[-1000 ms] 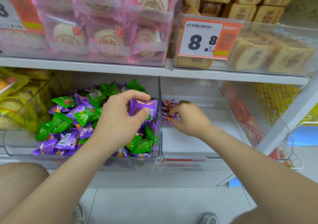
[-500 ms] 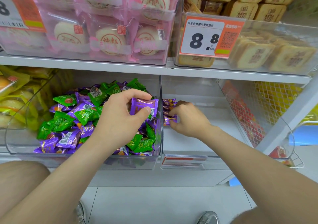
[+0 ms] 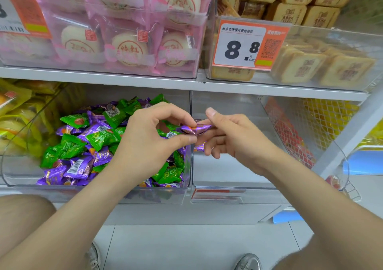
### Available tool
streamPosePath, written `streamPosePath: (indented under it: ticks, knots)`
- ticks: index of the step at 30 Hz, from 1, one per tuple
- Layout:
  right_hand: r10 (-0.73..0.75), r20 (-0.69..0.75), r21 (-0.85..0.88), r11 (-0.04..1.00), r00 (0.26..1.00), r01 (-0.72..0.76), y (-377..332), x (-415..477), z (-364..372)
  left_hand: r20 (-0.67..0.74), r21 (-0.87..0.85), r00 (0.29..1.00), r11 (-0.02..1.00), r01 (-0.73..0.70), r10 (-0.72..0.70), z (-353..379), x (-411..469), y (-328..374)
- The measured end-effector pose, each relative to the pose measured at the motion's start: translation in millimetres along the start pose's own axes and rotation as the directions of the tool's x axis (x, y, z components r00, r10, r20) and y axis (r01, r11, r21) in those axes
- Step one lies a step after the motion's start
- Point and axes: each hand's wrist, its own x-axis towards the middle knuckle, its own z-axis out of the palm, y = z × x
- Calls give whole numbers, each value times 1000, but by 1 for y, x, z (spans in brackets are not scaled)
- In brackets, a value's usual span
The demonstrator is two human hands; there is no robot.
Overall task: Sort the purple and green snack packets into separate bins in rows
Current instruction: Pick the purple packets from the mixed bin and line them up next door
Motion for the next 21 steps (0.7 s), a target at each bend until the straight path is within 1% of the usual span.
streamPosePath:
  ticks: [3,4,5,6,7,8,9,10,11,12,14,15,18,21]
  knots:
    - [48,139,49,997,989,-56,-5,-8,-8,10,85,1000,996,-24,23,2,-1,-1]
    - [46,141,65,996,989,-56,-5,-8,-12,22,136,999,990,-27,24,3,-1,-1]
    - [39,95,81,996,995,-47,-3,-6,-17,29,191,999,981,-28,23,4,-1,-2]
    - [22,12,68,997,1000,-22,0,-3,-23,20,240,1000,971,-14,9,5,-1,-4]
    - [-22,-93,-26,999,995,19,5,1,-31,-10,271,1000,962,23,-21,7,0,-6]
    - [-98,-189,-219,974,977,55,12,6,-39,-51,278,996,957,81,-69,8,0,-9]
    - [-175,-241,-438,897,955,53,19,13,-46,-90,275,988,950,147,-127,10,0,-13]
    - [-222,-247,-599,800,943,32,27,19,-52,-117,271,977,941,203,-177,12,0,-16]
    - [-216,-228,-688,726,950,0,35,25,-55,-126,268,970,934,236,-209,14,1,-18]
    - [-169,-200,-720,693,965,-28,43,30,-57,-120,262,967,932,251,-227,15,1,-20]
    - [-53,-144,-740,668,988,-72,56,40,-54,-92,252,968,935,250,-234,16,1,-21]
    - [-27,-125,-760,645,992,-78,62,44,-52,-79,259,970,935,243,-231,17,1,-20]
    - [-24,-113,-813,578,993,-78,72,56,-47,-56,297,974,928,226,-220,17,-1,-19]
    - [-20,-112,-823,562,993,-82,78,63,-42,-48,311,972,922,232,-229,17,-2,-17]
